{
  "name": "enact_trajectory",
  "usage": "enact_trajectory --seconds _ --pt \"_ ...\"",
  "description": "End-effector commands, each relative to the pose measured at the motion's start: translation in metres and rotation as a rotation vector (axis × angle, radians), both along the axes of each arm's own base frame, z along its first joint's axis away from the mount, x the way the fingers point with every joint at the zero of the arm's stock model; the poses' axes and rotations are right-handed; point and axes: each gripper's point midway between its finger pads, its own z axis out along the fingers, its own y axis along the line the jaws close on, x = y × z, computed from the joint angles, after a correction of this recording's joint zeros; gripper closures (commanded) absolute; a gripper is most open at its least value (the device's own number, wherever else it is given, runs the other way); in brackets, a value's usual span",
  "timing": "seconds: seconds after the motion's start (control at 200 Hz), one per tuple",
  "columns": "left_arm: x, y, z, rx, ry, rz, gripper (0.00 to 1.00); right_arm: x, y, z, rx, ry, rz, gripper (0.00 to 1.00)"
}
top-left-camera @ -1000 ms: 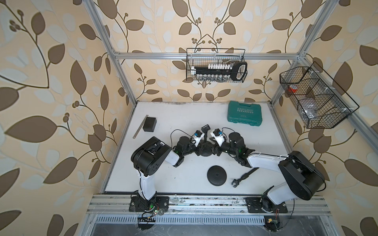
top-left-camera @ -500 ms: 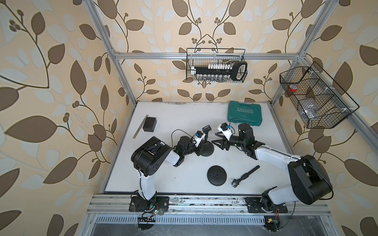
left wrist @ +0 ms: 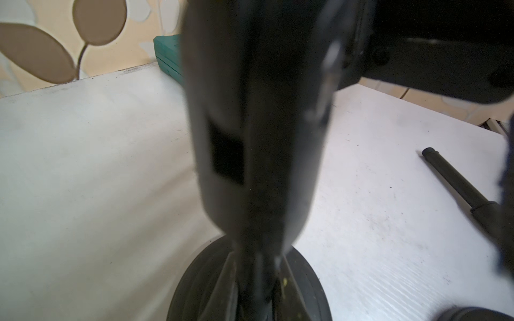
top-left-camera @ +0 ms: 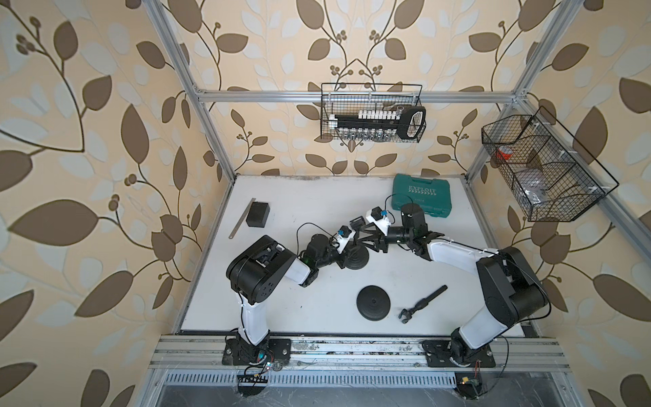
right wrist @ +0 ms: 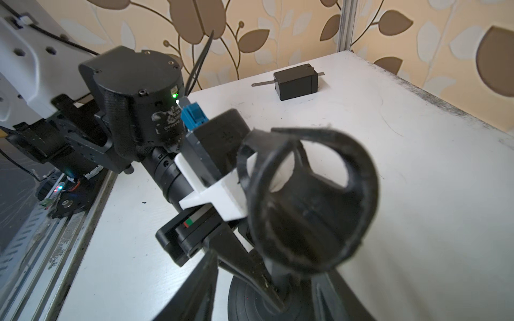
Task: Assemble a microphone stand
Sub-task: Screw the microphone stand pole into the microphone stand base.
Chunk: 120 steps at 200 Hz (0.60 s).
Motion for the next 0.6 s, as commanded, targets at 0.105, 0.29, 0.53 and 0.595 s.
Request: enact_trajectory --seconds 0.105,0.29,0.53,0.595 --pt "-0.013 0.002 -0.042 0.101 0.117 -0.011 0.91 0.008 0.010 0.011 0.048 -0.041 0.055 0.51" --pt "-0.014 0.002 -0.043 0.104 0.118 -0.018 0.92 0.013 0.013 0.006 0.058 -0.058 0.062 0.62" --pt "-0.014 0.001 -0.044 0.106 0.121 -0.021 0.92 0.015 0.015 0.001 0.069 -0.055 0.062 0.81" --pt "-0.014 0.001 -0.044 0.107 0.123 -0.022 0.92 0.015 0.015 -0.001 0.070 -0.054 0.057 0.92"
